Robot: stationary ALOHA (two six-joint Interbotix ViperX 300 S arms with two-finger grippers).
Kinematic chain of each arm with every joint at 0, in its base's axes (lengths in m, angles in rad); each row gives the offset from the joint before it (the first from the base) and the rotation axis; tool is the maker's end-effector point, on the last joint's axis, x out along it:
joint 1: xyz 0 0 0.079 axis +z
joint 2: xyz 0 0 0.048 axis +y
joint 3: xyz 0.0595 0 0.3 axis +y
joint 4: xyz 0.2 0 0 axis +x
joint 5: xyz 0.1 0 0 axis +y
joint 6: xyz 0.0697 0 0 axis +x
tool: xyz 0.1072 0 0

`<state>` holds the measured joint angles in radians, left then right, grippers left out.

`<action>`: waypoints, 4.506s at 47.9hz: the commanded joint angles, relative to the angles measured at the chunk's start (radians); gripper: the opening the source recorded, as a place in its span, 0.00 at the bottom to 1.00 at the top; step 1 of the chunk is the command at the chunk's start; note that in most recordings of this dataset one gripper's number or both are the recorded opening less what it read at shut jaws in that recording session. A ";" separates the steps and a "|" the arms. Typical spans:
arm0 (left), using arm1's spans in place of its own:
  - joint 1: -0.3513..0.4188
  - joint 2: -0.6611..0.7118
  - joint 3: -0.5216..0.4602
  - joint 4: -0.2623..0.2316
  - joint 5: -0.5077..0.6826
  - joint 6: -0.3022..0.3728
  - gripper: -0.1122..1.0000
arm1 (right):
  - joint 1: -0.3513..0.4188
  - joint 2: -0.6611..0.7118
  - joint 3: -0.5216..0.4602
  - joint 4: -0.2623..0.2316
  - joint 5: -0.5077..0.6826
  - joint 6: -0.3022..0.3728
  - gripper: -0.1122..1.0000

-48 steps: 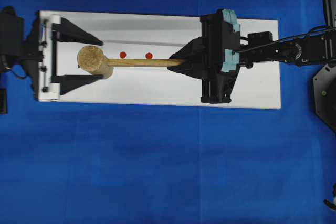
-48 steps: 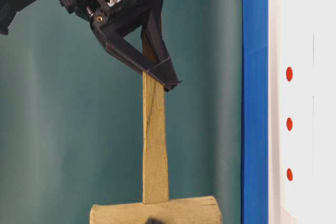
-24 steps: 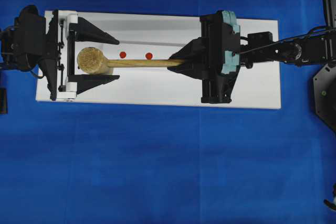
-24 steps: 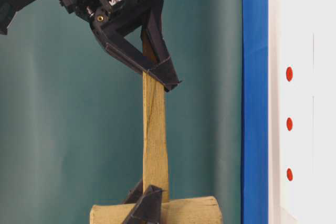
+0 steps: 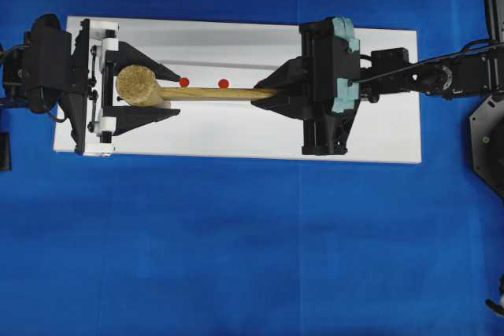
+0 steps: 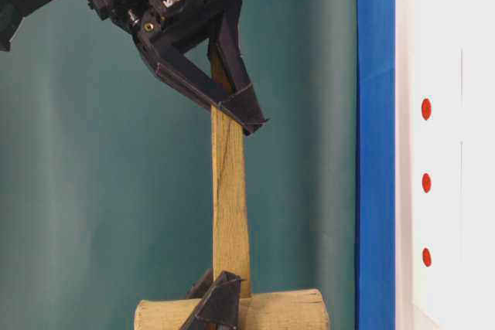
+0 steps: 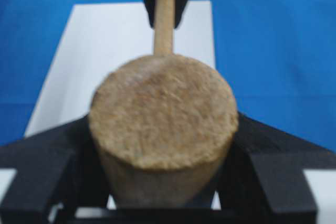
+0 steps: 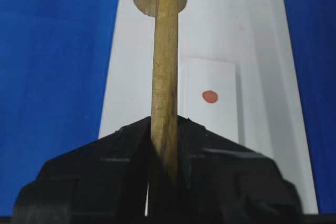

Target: Hit the mark with a hammer.

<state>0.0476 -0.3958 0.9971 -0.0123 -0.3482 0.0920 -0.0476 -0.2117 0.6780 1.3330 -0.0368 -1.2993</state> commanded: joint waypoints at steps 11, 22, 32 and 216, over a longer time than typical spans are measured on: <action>-0.003 -0.023 -0.018 0.000 -0.002 -0.012 0.49 | 0.002 -0.012 -0.038 0.000 -0.011 0.006 0.23; -0.003 -0.025 -0.021 -0.003 0.002 -0.046 0.49 | 0.015 -0.012 -0.037 0.002 -0.069 -0.002 0.82; -0.002 -0.025 -0.037 -0.003 0.003 -0.196 0.49 | 0.021 -0.012 -0.037 -0.003 -0.078 -0.003 0.89; 0.048 -0.390 0.129 0.009 0.348 -0.040 0.83 | 0.291 0.026 0.020 0.351 -0.167 -0.091 0.16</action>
<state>0.0782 -0.7839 1.1336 0.0000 0.0169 0.0445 0.2148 -0.1841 0.7394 1.6659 -0.1565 -1.3883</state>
